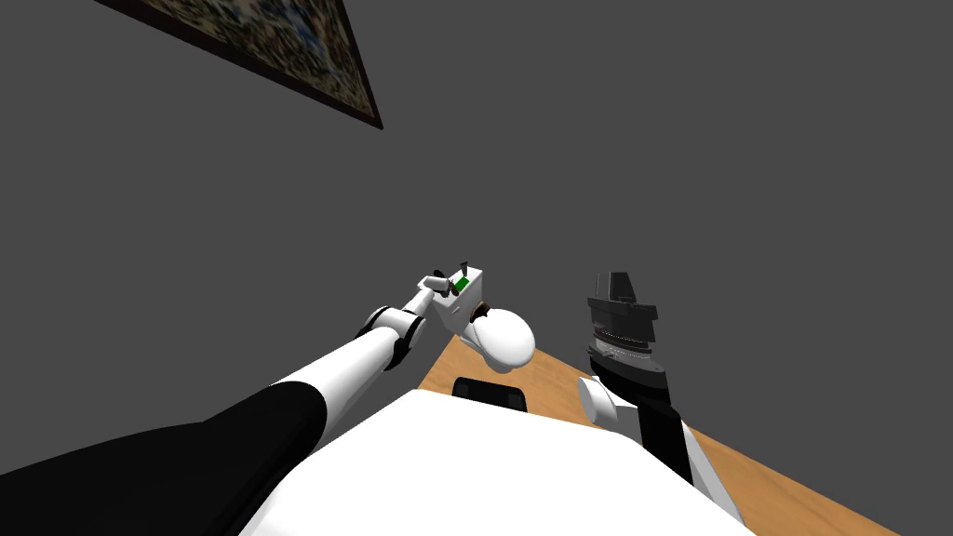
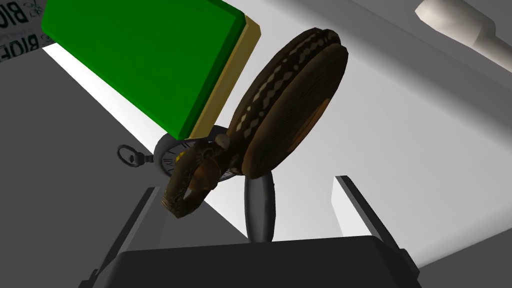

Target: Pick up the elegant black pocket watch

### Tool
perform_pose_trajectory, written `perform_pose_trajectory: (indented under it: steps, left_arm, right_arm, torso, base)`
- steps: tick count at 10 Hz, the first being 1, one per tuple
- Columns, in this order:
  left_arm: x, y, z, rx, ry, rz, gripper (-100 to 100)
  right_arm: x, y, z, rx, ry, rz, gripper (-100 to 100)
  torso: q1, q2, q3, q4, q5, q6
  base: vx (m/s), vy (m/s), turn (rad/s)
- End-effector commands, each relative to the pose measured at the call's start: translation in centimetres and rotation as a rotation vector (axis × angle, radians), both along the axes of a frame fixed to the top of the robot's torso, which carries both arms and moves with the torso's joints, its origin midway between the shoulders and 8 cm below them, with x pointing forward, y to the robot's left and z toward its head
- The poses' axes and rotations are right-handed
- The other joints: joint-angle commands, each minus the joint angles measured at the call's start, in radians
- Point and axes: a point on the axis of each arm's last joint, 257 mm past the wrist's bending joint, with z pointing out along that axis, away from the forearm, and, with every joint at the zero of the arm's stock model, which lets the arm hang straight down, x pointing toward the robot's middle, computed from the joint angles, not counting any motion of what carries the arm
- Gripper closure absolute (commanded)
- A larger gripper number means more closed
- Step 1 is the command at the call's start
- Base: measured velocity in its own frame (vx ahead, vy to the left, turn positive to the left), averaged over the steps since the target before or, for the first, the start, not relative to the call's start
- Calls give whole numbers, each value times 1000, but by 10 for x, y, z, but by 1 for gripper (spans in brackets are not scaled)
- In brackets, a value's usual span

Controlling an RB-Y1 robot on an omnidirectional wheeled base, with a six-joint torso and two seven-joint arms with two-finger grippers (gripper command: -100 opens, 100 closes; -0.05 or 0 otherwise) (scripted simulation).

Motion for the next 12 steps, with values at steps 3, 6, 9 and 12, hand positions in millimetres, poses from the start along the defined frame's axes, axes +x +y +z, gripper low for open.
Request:
perform_pose_trajectory:
  steps: [3, 6, 9, 12]
  left_arm:
    - [-4, 6, -1, 2, -1, -4, -100]
    - [-5, 6, -3, 3, 4, -6, 100]
    - [-5, 5, -2, 5, 4, -10, 0]
    - [6, -16, 4, -1, 1, 5, 100]
  right_arm:
    - [0, 0, 0, 0, 0, 0, 0]
    - [0, 0, 0, 0, 0, 0, 0]
    - [0, 0, 0, 0, 0, 0, 0]
    - [0, 0, 0, 0, 0, 0, 0]
  torso:
    - [1, -1, 0, 0, 0, 0]
    - [3, 0, 0, 1, 1, 0]
    - [3, 1, 1, 1, 1, -2]
    - [7, 4, 2, 1, 2, -2]
  base:
    - [20, -29, 6]
    - [1, 1, -9]
    - [0, 0, 0]
    - [-48, 72, -10]
